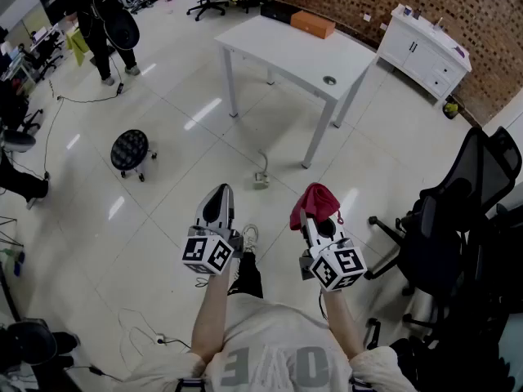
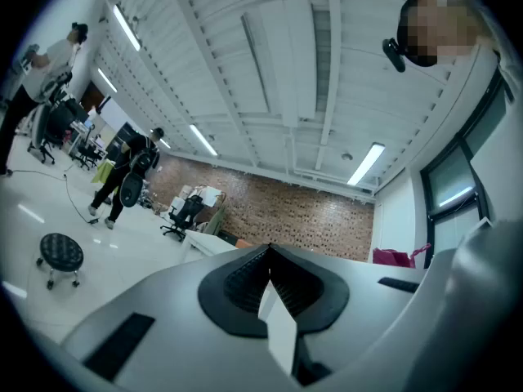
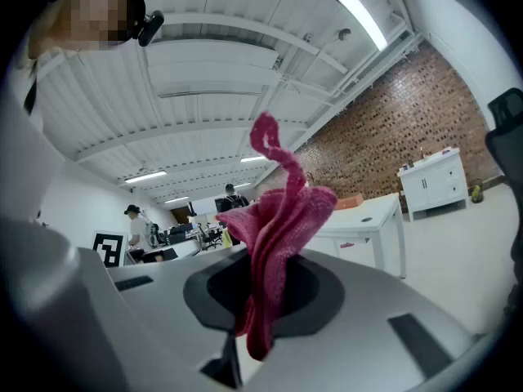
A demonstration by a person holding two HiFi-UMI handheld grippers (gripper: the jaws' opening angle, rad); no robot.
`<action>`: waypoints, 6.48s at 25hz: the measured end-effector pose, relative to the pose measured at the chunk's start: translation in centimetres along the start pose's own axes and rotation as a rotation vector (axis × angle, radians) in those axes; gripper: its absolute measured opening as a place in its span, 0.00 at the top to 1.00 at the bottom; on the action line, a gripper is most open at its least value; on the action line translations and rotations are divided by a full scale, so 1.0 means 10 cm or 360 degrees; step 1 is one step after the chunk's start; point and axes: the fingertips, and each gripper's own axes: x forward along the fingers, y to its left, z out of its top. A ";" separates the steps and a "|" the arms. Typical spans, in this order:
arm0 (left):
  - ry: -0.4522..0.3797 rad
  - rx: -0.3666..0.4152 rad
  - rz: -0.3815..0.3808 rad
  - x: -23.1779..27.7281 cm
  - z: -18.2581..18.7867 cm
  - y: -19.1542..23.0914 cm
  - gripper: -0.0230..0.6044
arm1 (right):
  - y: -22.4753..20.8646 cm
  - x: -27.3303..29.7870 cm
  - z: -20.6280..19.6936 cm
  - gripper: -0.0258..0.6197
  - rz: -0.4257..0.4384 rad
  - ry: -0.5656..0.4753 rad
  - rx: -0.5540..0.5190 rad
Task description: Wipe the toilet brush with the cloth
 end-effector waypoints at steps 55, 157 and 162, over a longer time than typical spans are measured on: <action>0.0195 0.0041 -0.0298 3.05 -7.05 4.28 0.96 | -4.51 4.84 -6.82 0.91 0.0128 0.0094 -0.0025; 0.0635 0.0304 -0.1149 2.67 -8.00 4.04 0.32 | -4.32 4.43 -7.60 0.91 -0.0037 0.0412 -0.0309; 0.0664 0.0278 -0.1225 3.04 -8.00 4.09 0.32 | -4.02 4.20 -7.74 0.91 -0.0036 0.0453 -0.0122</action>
